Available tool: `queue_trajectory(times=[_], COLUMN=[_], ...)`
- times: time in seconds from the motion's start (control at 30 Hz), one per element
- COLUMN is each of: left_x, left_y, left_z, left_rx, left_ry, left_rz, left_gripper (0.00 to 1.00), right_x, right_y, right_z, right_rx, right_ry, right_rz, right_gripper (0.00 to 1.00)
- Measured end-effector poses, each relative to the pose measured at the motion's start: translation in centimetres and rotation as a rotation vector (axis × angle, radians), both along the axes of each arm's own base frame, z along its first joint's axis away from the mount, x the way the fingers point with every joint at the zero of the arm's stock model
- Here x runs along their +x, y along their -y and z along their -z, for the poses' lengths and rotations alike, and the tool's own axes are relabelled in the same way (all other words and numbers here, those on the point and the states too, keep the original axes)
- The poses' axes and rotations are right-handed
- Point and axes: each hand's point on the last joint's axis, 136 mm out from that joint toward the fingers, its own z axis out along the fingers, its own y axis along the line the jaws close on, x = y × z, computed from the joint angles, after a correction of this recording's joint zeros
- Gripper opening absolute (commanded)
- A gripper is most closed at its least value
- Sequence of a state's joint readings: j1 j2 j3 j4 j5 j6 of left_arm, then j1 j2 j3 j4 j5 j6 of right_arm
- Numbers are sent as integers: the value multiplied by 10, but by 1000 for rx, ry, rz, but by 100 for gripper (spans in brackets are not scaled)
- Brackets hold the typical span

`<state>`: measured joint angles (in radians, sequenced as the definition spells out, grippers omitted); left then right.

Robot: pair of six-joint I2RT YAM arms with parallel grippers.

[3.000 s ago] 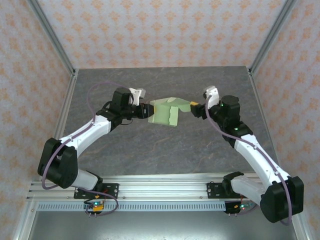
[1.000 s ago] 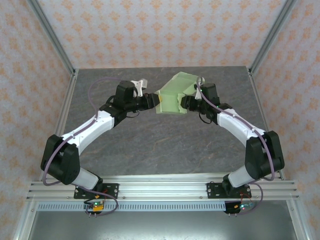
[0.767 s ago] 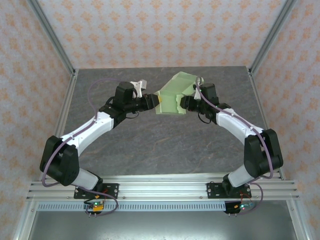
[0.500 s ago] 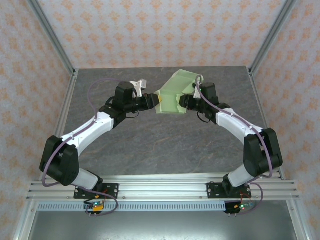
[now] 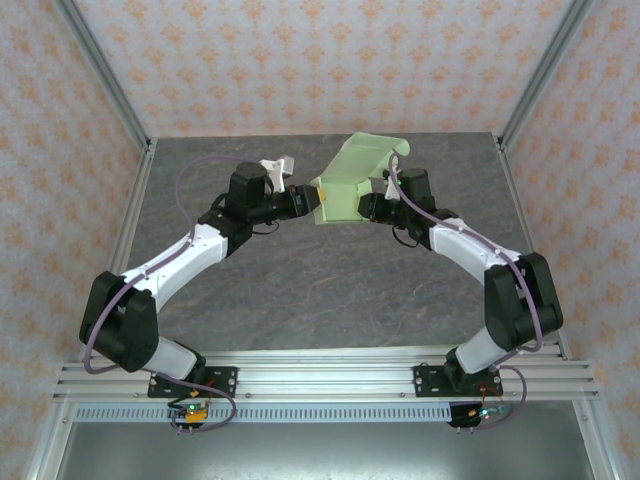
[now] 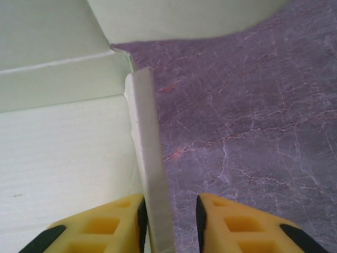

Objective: Fold the paper box

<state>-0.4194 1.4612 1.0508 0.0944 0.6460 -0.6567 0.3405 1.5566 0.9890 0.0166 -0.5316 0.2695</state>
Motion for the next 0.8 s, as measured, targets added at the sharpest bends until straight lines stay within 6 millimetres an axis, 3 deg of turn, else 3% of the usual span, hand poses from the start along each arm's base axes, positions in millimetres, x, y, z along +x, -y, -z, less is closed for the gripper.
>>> queue_trajectory(times=[0.07, 0.23, 0.57, 0.8], left_x=[0, -3, -5, 0], left_y=[0, 1, 2, -6], left_z=[0, 4, 6, 13], left_rx=[2, 29, 63, 81], left_ry=[1, -14, -31, -61], left_rz=[1, 6, -11, -70], left_gripper=[24, 23, 22, 22], right_x=[1, 7, 5, -8], right_y=[2, 11, 15, 18], right_z=[1, 3, -9, -23], right_rx=[-4, -41, -33, 5], right_ry=[-3, 10, 74, 158], right_rz=[14, 65, 78, 76], right_gripper=[44, 51, 49, 59])
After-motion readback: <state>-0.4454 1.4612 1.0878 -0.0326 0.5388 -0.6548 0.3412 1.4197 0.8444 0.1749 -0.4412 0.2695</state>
